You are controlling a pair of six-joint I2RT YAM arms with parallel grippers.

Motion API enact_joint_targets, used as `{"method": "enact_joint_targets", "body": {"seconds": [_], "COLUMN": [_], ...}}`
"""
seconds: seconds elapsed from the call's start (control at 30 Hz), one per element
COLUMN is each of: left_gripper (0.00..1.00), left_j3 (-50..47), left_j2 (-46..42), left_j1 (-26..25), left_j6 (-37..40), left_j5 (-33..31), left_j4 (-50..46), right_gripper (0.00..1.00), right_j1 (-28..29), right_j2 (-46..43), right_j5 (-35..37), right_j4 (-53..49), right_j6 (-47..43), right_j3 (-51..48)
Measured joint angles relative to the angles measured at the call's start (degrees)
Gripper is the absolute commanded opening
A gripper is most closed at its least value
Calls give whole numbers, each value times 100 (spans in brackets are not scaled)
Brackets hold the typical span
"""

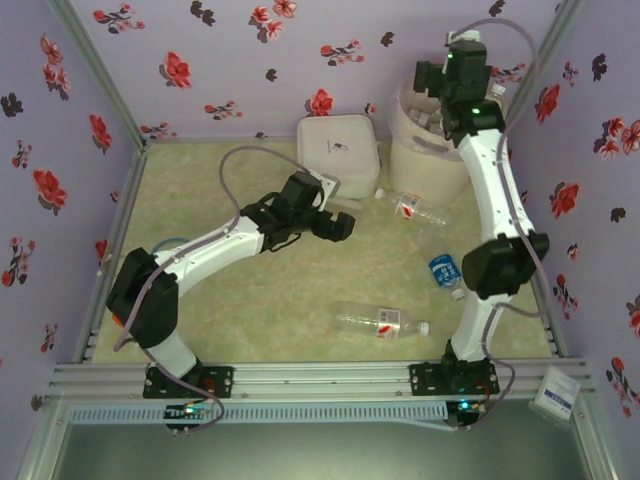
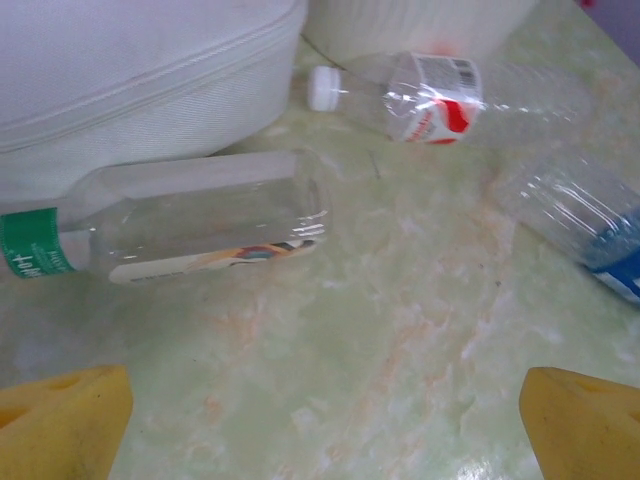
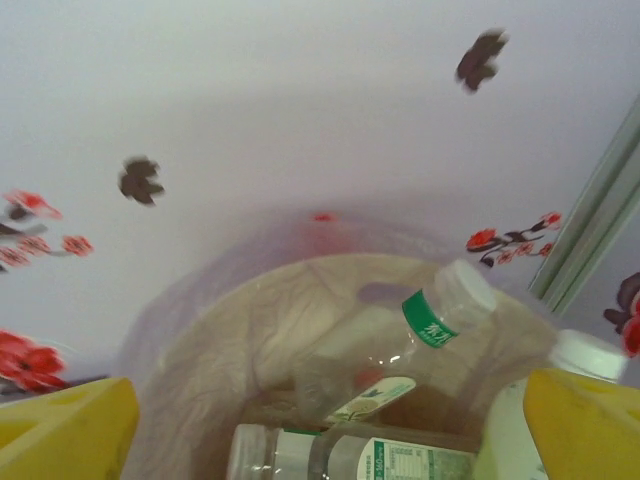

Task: Put the plastic bottles in the bin

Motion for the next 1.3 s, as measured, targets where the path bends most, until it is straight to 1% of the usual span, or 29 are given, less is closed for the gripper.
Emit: {"method": "enact_joint_targets", "body": {"seconds": [0.13,0.23,0.47,0.6,0.73,0.97,1.2,1.3], "left_gripper": [100,100,100,100,100,100,100,92], "left_j3": [203,243,317,323,299,297,391,402], "left_j2": [282,472,981,1279,1460,1860,2328,2352], "left_j1": [190,278,289,317,382,601,695,699], "left_j6": [-804,-1495,-3086,-3748,-4266,-5136,-5786,-5969], "left_j5": [-122,-273,-481,-483,-483,-568,-619,-634], "left_j4": [-20,-17,17,146,511,1110,1394,1506], "right_gripper": [99,99,99,99,99,99,99,99], "right_j1": [17,28,39,37,37,37,37,37], "right_j2": [-651,-1084,-2046,-2428,-2800,-3410,-3635,-3856], "right_j5": [-275,-592,-1217,-1381,-1432,-1631,-1652,-1648], "right_j4": [-221,-321,-428,-505,-535,-448,-452,-450], "right_j6": [269,476,979,1147,1233,1633,1812,1838], "right_j3": [-109,-481,-2208,-2846,-3314,-4485,-5001,-5187]}}
